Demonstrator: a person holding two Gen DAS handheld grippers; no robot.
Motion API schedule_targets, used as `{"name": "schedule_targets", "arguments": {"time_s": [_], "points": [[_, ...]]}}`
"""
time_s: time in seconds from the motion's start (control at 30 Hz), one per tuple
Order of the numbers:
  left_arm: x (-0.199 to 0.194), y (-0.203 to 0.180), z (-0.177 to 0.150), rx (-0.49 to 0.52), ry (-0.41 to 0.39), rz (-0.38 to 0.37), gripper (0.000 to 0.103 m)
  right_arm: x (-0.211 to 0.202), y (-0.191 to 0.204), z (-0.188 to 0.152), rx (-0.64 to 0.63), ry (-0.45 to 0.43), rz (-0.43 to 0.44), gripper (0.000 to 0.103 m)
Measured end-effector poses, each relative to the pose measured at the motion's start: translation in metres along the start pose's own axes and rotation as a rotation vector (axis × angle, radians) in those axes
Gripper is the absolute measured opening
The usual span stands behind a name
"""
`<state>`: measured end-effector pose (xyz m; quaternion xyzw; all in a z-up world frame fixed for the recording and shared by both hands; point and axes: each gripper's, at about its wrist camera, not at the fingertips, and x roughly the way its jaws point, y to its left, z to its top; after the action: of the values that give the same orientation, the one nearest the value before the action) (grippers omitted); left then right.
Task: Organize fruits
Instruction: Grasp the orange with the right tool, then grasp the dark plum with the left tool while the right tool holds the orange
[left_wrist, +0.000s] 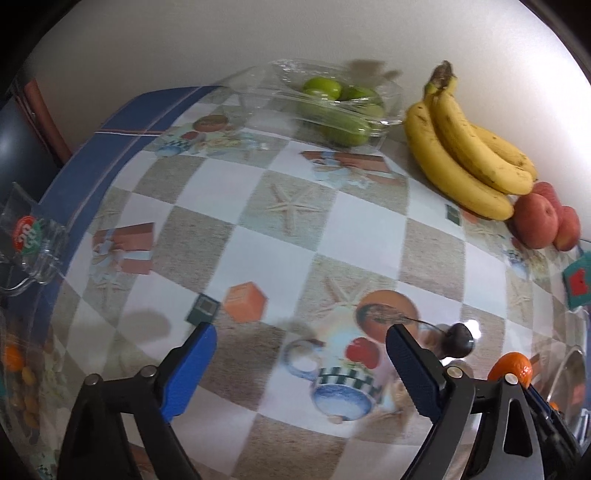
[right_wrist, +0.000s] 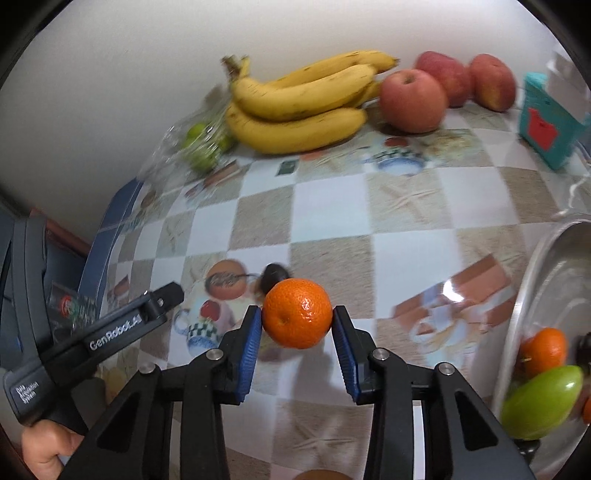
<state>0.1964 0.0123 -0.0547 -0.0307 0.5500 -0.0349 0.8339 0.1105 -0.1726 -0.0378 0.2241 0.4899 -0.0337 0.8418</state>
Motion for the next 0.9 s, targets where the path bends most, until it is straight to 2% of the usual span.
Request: {"name": "schedule_targets", "arguments": {"time_s": [0.37, 0.47, 0.63, 0.9], "points": [[-0.004, -0.045, -0.006, 0.090, -0.040, -0.166, 0.061, -0.022, -0.039, 0.007, 0.106, -0.043, 0.032, 0.040], [-0.005, -0.061, -0.009, 0.133, -0.049, -0.209, 0.058, -0.027, -0.044, 0.009, 0.111, -0.055, 0.037, 0.040], [-0.003, -0.080, -0.014, 0.182, -0.052, -0.228, 0.052, -0.036, -0.051, 0.009, 0.116, -0.064, 0.042, 0.040], [0.009, -0.101, -0.019, 0.235, -0.046, -0.206, 0.045, -0.037, -0.056, 0.010, 0.125, -0.063, 0.056, 0.040]]}}
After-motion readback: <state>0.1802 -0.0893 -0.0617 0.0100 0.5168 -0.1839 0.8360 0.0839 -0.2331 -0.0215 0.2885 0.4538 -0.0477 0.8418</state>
